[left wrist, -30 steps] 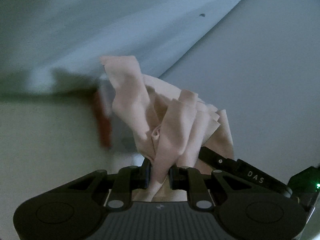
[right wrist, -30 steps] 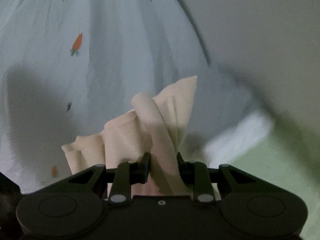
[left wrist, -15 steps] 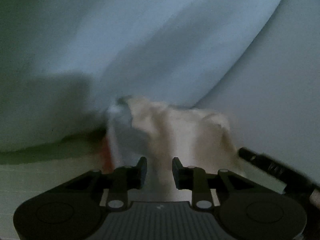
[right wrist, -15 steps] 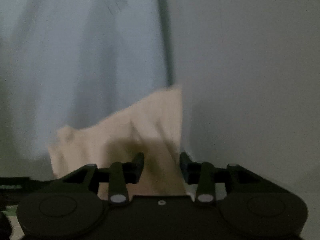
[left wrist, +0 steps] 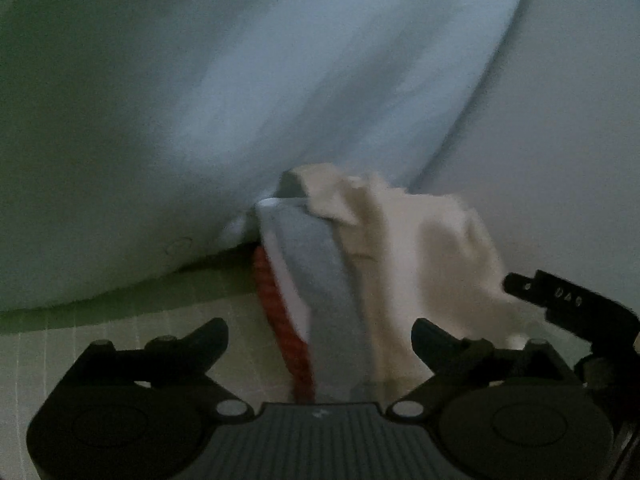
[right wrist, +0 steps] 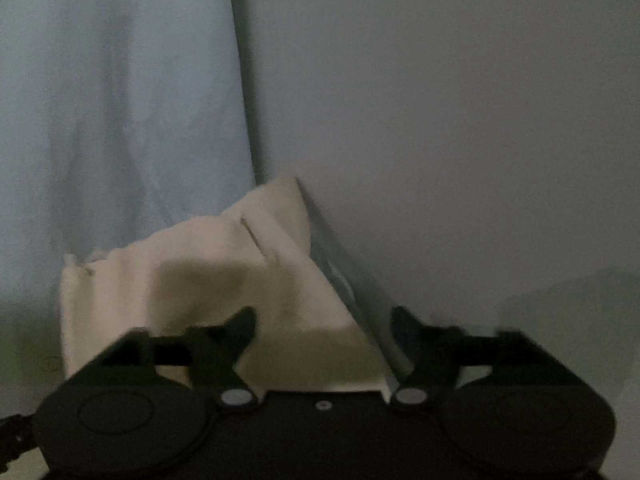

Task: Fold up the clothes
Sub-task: 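Carry the folded top with both grippers onto the clothes stack, then open both grippers and withdraw from the stack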

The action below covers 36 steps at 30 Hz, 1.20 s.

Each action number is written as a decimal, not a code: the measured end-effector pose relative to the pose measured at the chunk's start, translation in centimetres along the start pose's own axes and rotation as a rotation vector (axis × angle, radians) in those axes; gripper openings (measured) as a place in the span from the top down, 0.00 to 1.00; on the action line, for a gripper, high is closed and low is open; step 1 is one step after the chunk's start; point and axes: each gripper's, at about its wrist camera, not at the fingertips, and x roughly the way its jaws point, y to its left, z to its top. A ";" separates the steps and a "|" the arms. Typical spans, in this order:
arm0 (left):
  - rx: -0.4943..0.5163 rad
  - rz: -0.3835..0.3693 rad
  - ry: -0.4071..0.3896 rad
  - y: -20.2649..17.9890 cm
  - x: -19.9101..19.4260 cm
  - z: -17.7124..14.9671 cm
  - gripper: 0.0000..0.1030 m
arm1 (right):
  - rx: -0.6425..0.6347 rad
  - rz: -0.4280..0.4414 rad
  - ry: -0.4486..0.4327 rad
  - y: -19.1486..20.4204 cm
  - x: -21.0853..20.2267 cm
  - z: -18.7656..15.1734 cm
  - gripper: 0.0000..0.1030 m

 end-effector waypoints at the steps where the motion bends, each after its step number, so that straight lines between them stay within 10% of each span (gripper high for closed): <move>1: 0.005 -0.014 -0.015 -0.4 -1.1 -0.2 0.02 | 0.004 0.002 -0.010 -0.1 -1.2 -0.1 0.19; 11: 0.141 -0.037 -0.159 -4.2 -12.6 -4.3 0.00 | 0.001 0.086 0.013 -1.4 -13.6 -1.5 0.01; 36: 0.277 -0.070 -0.025 -6.2 -22.4 -13.3 0.00 | -0.037 0.010 0.067 -2.9 -30.0 -12.3 0.00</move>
